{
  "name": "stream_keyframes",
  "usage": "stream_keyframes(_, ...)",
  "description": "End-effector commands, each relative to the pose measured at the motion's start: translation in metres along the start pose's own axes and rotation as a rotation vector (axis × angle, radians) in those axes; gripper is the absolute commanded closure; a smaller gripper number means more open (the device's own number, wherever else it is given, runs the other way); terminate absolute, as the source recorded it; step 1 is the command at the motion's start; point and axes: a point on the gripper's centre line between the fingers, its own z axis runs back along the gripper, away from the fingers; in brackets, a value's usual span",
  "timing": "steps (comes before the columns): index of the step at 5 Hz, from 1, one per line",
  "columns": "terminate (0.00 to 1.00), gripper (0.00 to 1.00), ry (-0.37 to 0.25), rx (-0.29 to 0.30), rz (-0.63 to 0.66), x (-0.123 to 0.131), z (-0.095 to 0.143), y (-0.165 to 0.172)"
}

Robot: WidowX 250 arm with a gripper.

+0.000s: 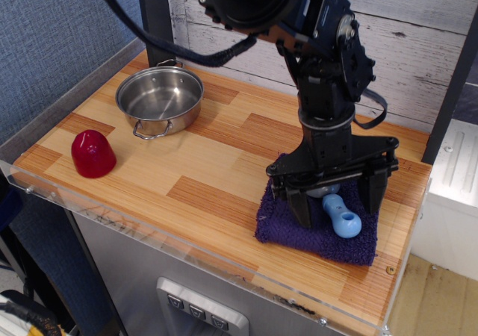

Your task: Put the scoop against the right side of the pot.

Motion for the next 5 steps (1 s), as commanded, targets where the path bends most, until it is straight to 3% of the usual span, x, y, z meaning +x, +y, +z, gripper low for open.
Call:
stream_keyframes(1, 0.00, 1.00, -0.081, -0.007, 0.011, 0.004, 0.012, 0.002)
stream_keyframes(3, 0.00, 1.00, -0.086, 0.001, 0.020, 0.007, 0.011, 0.005)
stream_keyframes(5, 0.00, 1.00, -0.127, -0.038, 0.025, 0.021, 0.046, 0.002)
